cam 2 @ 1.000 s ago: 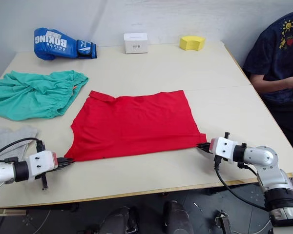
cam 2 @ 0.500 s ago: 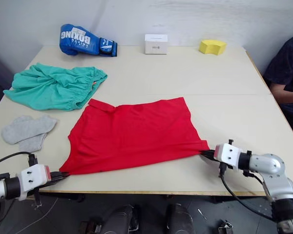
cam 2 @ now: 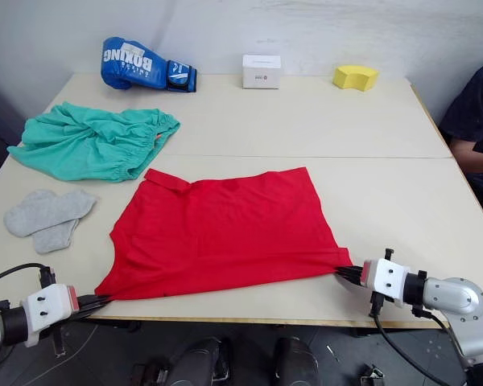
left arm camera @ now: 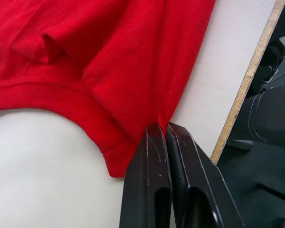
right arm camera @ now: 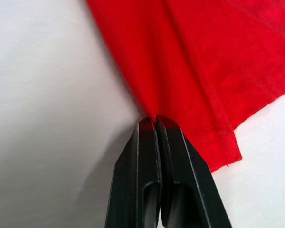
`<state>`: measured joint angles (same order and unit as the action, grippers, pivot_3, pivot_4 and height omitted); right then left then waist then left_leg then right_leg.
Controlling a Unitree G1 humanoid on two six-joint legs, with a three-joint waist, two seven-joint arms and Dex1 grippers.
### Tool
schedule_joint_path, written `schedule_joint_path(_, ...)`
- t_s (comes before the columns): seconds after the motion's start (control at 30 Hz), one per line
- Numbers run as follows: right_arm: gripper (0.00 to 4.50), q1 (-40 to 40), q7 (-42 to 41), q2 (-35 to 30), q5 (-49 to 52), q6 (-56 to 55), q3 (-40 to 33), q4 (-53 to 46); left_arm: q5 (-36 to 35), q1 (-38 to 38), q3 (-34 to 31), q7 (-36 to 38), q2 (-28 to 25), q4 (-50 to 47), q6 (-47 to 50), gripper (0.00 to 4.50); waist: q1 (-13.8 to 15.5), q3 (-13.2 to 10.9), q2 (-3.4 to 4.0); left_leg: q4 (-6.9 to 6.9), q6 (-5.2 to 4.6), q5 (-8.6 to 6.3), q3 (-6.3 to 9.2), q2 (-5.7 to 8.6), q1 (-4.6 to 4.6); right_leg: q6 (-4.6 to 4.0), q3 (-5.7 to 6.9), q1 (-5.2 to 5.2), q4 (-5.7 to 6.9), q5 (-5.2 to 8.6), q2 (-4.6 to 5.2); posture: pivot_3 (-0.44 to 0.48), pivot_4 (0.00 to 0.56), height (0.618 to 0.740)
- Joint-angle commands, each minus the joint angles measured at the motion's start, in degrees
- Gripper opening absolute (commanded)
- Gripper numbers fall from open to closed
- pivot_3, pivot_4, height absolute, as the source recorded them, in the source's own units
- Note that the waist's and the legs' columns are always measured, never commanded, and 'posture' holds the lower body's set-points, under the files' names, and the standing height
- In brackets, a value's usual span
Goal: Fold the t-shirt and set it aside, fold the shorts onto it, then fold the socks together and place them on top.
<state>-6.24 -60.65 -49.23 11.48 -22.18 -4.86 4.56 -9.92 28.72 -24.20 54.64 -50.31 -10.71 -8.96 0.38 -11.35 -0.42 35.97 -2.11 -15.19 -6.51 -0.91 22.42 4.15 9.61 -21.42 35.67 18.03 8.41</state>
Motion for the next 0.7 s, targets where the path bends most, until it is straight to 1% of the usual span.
schedule_joint_path(0.03, 0.00, -3.46, -0.91, -1.18, -0.14, 1.32, -0.30, -1.71, -0.07, 2.17, -2.87, 0.82, -0.33, -0.15, 0.00, 0.03, 0.08, 0.00, 0.00, -0.01, 0.00, -0.01, -0.01, 0.00, 0.01, 0.00, 0.00, -0.02, -0.01, 0.00, 0.00, 0.000, 0.150, 0.740)
schedule_joint_path(0.13, 0.00, -5.92, -1.53, -1.96, 0.66, 2.39, -1.17, -3.27, -1.07, 3.72, -4.30, 1.91, -0.30, -1.10, -0.02, 0.03, 0.11, 0.01, -0.02, -0.01, -0.04, -0.12, -0.04, -0.01, 0.01, 0.01, -0.02, -0.03, -0.02, 0.07, -0.01, 0.000, 0.150, 0.740)
schedule_joint_path(0.23, 0.00, -8.01, -1.57, -2.41, 2.37, 4.55, -1.85, -5.62, -0.80, 4.26, -5.59, 2.05, -0.48, -1.32, -0.19, 0.64, 0.36, 0.02, -0.05, 0.01, -0.11, -0.24, -0.11, -0.01, 0.01, 0.06, -0.06, -0.03, -0.05, 0.12, 0.00, 0.000, 0.150, 0.740)
schedule_joint_path(0.3, 0.00, -8.50, -1.24, -1.59, 4.20, 5.57, -2.54, -7.19, -2.22, 4.38, -6.54, 2.77, -0.35, -1.92, 0.59, 1.24, 0.63, 0.02, -0.07, 0.03, -0.13, -0.30, -0.14, -0.01, 0.01, 0.07, -0.08, -0.03, -0.08, 0.13, -0.01, 0.000, 0.150, 0.740)
schedule_joint_path(0.4, 0.69, -8.82, -2.38, -1.02, 6.54, 6.77, -2.62, -8.48, -7.32, 3.37, -8.15, 4.70, 0.03, -3.57, 3.37, 2.18, 0.95, -0.01, -0.12, 0.06, -0.17, -0.33, -0.17, -0.02, 0.02, 0.07, -0.13, -0.03, -0.11, 0.13, 0.00, 0.000, 0.150, 0.740)
schedule_joint_path(0.43, 0.97, -9.05, -3.13, -1.24, 6.97, 6.93, -2.49, -8.67, -8.89, 2.96, -8.68, 5.35, -0.18, -3.98, 4.76, 2.45, 1.01, -0.03, -0.15, 0.06, -0.17, -0.34, -0.16, -0.02, 0.02, 0.07, -0.14, -0.03, -0.11, 0.13, 0.00, 0.000, 0.150, 0.740)
schedule_joint_path(0.47, 1.32, -9.67, -4.20, -1.92, 8.88, 9.47, -2.66, -9.96, -10.24, 3.04, -9.59, 6.65, -1.00, -4.29, 6.33, 2.77, 1.06, -0.03, -0.15, 0.06, -0.17, -0.34, -0.16, -0.02, 0.02, 0.07, -0.16, -0.03, -0.12, 0.13, 0.00, 0.000, 0.150, 0.740)
schedule_joint_path(0.53, 2.01, -11.10, -6.34, -3.77, 12.49, 14.73, -3.73, -12.99, -13.15, 6.51, -12.21, 11.30, -3.43, -6.26, 12.40, 3.43, 1.04, -0.09, -0.14, 0.06, -0.17, -0.34, -0.16, -0.02, 0.04, 0.06, -0.18, -0.06, -0.12, 0.14, 0.00, 0.000, 0.150, 0.740)
schedule_joint_path(0.6, 2.71, -12.89, -8.76, -6.04, 14.31, 18.02, -5.22, -15.27, -14.04, 10.83, -15.54, 16.09, -5.52, -7.61, 17.05, 4.06, 0.96, -0.14, -0.09, 0.05, -0.17, -0.36, -0.16, -0.04, 0.10, 0.05, -0.17, -0.11, -0.12, 0.18, 0.00, 0.000, 0.150, 0.740)
schedule_joint_path(0.63, 3.10, -13.43, -9.58, -6.92, 14.81, 19.04, -6.00, -15.79, -14.02, 12.32, -17.08, 18.03, -6.21, -7.28, 17.84, 4.38, 0.82, -0.16, -0.04, 0.07, -0.17, -0.42, -0.18, -0.03, 0.10, 0.09, -0.18, -0.12, -0.13, 0.21, 0.00, 0.000, 0.150, 0.740)
schedule_joint_path(0.67, 3.41, -13.52, -10.44, -8.09, 15.32, 20.36, -6.76, -16.13, -13.78, 12.88, -18.45, 19.13, -7.21, -6.25, 19.11, 4.50, 0.76, -0.18, -0.02, 0.06, -0.18, -0.46, -0.21, -0.03, 0.09, 0.10, -0.20, -0.12, -0.17, 0.21, -0.01, 0.000, 0.150, 0.740)
schedule_joint_path(0.7, 3.74, -13.43, -11.11, -8.90, 15.68, 21.37, -7.45, -16.32, -13.81, 12.98, -19.53, 19.88, -7.85, -5.38, 20.34, 4.50, 0.74, -0.20, -0.02, 0.09, -0.17, -0.49, -0.26, -0.03, 0.09, 0.11, -0.20, -0.12, -0.16, 0.22, -0.02, 0.000, 0.150, 0.740)
